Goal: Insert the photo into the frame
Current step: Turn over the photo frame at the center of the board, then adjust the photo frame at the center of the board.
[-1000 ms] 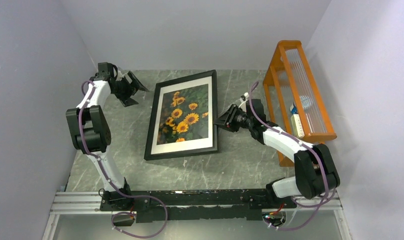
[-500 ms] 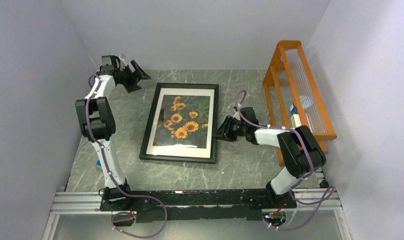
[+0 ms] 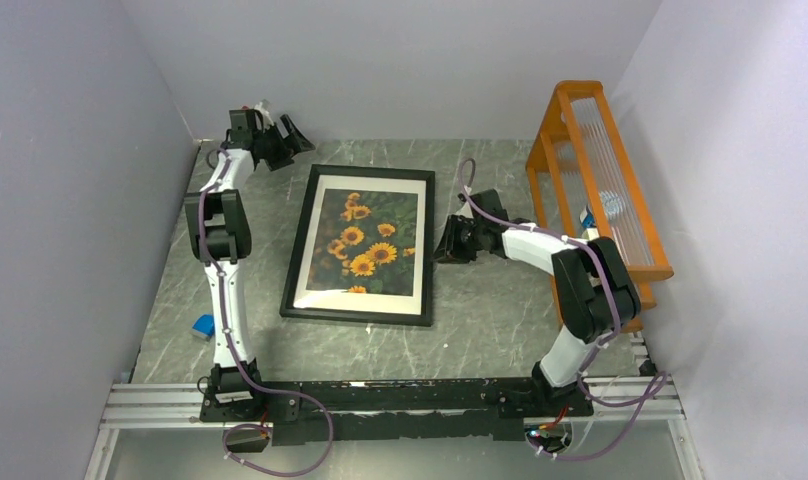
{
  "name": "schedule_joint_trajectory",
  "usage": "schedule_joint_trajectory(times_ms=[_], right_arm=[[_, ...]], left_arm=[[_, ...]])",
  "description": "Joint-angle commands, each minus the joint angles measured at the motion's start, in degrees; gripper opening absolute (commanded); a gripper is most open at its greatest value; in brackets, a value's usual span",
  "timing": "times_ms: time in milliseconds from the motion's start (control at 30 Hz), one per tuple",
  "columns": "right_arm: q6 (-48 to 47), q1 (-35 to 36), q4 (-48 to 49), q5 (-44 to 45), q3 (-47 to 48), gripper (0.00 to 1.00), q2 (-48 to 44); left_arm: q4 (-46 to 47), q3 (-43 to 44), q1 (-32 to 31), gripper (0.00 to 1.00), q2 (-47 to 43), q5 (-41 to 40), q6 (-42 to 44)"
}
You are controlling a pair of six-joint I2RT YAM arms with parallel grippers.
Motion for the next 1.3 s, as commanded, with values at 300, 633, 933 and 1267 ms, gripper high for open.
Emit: schedule_joint_trajectory(times_ms=[300,633,933,1267], right_arm=[[-11.8,8.33,-10.92,-0.65,3.45,0.3,-6.54],[-16.09,15.55,-13.86,-4.55,4.51,0.32,-6.93],[-3.72,14.69,-16.05,20.67,4.63,0.42,-10.26],[-0.49,13.25,-17.32,15.52,4.43,0.62,-4.31]], left_arm=[[15.56,2.08,0.24,0.92,6.39,7.21,-5.24],[18.6,1.91,0.24,0.91,10.75,14.72,-12.9],[9.61,-8.29,1.0,0.92,2.77,11.38,-11.26],[-4.26,-15.65,2.11,0.93,-5.33,13.19,-6.21]])
